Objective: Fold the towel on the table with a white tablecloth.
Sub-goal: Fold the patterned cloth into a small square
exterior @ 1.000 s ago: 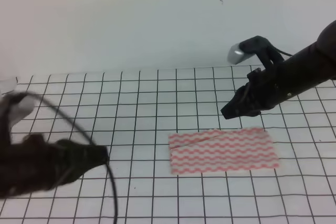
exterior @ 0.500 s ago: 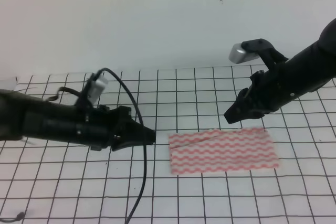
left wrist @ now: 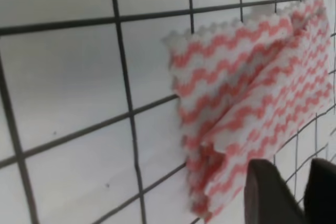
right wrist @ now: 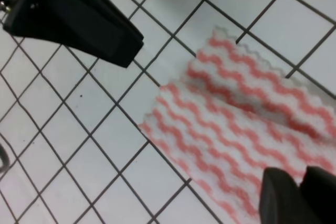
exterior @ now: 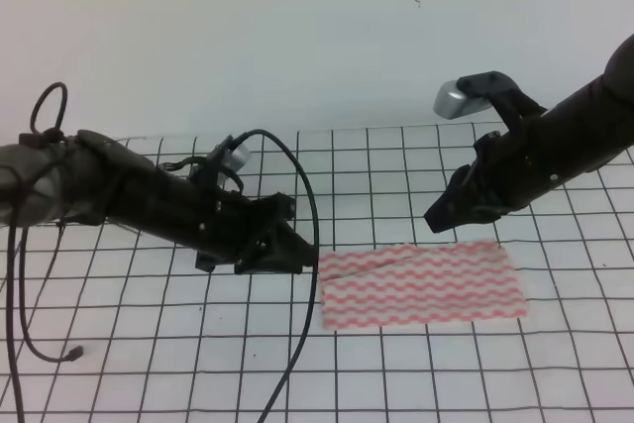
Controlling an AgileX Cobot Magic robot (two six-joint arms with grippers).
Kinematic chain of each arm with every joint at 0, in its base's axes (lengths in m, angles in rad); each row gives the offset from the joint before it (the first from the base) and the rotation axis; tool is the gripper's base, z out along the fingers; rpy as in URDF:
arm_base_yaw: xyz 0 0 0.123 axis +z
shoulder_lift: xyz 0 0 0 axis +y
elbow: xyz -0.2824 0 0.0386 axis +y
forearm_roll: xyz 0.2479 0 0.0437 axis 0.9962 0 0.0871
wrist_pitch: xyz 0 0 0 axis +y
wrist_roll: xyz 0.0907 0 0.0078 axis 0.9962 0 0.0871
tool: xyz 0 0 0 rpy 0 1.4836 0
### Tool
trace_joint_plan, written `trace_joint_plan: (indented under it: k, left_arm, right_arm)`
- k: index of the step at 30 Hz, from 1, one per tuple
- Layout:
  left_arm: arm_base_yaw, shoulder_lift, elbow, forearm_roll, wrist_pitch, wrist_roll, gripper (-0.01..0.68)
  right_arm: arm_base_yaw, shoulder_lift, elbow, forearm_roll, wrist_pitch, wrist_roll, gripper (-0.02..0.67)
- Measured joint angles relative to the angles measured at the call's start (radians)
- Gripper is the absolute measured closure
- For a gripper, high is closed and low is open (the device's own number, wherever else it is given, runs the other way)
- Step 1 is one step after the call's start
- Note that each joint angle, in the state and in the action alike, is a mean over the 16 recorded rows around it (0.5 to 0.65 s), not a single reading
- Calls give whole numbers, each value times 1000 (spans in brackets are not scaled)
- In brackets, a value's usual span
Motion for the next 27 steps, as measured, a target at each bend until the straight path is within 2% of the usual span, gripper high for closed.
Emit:
trace_joint_plan:
  k: [4, 9, 19, 27]
  left_arm:
    - [-6, 41, -48, 32, 29, -66, 431]
    - [-17, 76, -87, 52, 49, -115, 379]
    - [-54, 119, -119, 79, 34, -166, 383]
    - [-69, 140, -123, 14, 34, -132, 394]
  right_arm:
    - [0, 0, 0, 0, 0, 1, 557]
    - [0, 0, 0, 0, 0, 1, 557]
    - [0, 0, 0, 7, 1, 0, 557]
    - [0, 0, 0, 13, 1, 1, 557]
